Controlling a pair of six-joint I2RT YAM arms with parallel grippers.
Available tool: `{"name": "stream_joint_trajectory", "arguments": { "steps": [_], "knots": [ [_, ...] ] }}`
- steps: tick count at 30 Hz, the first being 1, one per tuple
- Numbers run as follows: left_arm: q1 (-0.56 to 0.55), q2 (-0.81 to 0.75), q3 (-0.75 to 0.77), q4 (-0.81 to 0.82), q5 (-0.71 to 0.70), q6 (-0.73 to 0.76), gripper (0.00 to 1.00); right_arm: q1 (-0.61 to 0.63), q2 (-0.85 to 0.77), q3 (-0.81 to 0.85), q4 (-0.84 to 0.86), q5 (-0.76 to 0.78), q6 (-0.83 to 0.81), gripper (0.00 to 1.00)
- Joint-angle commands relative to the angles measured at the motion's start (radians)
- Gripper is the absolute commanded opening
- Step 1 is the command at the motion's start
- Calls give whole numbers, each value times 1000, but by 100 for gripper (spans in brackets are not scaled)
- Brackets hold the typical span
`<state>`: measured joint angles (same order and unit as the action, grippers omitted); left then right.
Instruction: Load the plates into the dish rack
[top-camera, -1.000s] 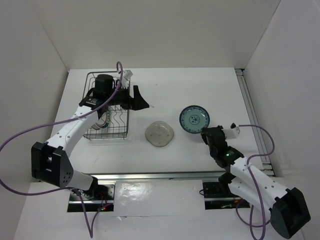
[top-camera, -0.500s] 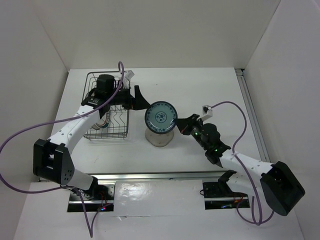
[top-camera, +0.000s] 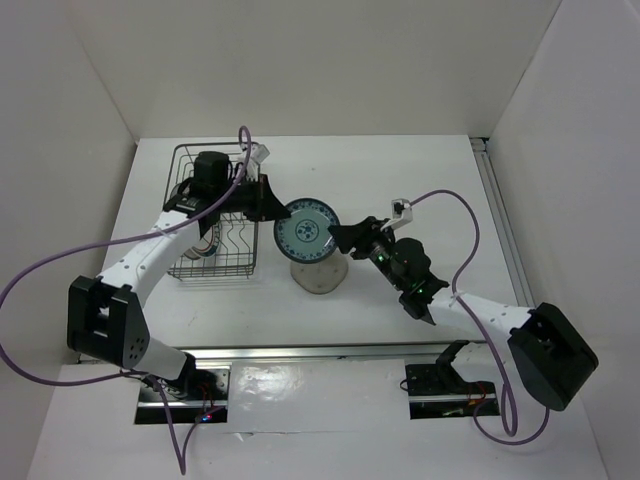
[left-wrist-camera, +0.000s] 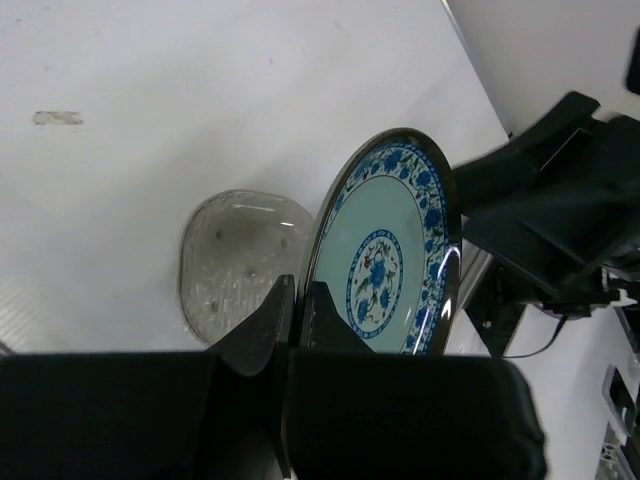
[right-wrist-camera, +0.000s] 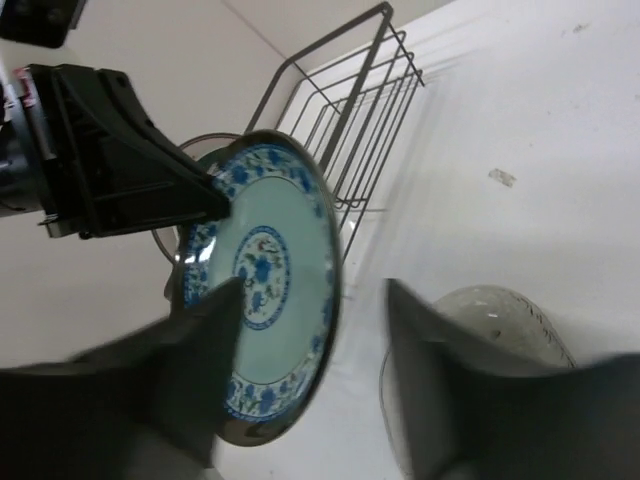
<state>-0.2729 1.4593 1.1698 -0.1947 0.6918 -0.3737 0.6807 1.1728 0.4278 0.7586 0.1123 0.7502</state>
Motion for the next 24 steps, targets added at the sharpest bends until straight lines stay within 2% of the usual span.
{"name": "stream_joint_trajectory", "arguments": {
  "steps": [1, 2, 3, 5, 6, 9, 10, 12, 19, 24],
  "knots": [
    [0, -37, 48, -15, -70, -16, 0, 20, -4, 58, 82, -20, -40, 74],
    [0, -57, 80, -72, -115, 8, 0, 20, -16, 58, 68, -7, -49, 86],
    [0, -106, 96, -101, -235, 21, 0, 20, -36, 58, 39, 3, -49, 100],
    [0, -163, 134, -156, -384, 42, 0, 20, -56, 58, 9, 17, -60, 100],
    [0, -192, 143, -201, -535, 65, 0, 20, -56, 58, -10, 29, -75, 100],
    [0, -287, 157, -256, -806, 114, 0, 20, -84, 33, -35, 29, -84, 100],
    [0, -312, 157, -288, -963, 124, 0, 20, -84, 23, -44, 29, -84, 100],
    [0, -333, 148, -298, -1139, 162, 0, 20, -93, 14, -56, 18, -84, 100],
    [-43, -340, 57, -210, -1423, 257, 0, 20, -114, -27, -114, -5, -114, 100],
    [-54, -330, -28, -85, -1485, 321, 0, -1, -125, -37, -148, -43, -133, 100]
  ]
}}
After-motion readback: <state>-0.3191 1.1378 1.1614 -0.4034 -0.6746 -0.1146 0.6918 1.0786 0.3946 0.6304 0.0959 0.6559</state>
